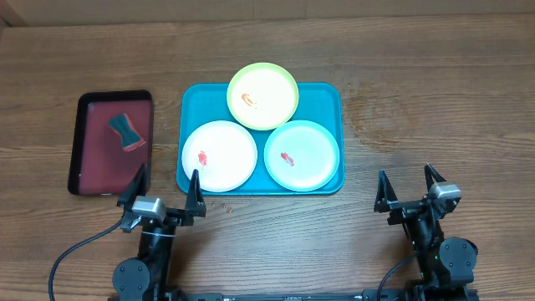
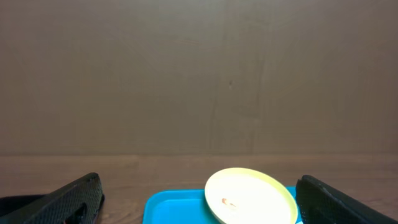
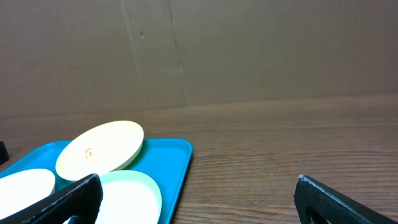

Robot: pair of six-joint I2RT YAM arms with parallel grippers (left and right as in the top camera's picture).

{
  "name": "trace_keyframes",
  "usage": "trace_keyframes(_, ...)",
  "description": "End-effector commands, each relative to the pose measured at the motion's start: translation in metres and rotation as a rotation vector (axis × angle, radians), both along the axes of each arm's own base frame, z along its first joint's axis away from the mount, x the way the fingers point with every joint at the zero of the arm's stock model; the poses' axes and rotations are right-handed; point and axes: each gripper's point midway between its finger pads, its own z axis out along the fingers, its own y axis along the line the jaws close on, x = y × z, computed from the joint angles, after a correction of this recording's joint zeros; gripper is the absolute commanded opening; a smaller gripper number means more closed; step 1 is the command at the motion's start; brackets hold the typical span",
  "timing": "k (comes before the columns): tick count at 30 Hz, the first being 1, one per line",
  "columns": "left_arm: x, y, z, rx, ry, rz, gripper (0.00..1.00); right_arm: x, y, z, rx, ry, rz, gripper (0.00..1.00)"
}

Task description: Clean dirty plates on tray and stack at the side

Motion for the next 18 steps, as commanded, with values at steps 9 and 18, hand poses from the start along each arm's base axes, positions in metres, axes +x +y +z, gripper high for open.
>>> trace_keyframes(9, 0.001, 0.014, 0.053, 0.066, 0.160, 0.086, 1.00, 0.001, -0.002, -0.002, -0.003, -0.002, -0.013, 1.00)
trace_keyframes(18, 0.064, -0.022, 0.067, 0.179, 0.557, -0.166, 1.00, 0.001, -0.002, -0.002, -0.003, -0.002, -0.013, 1.00)
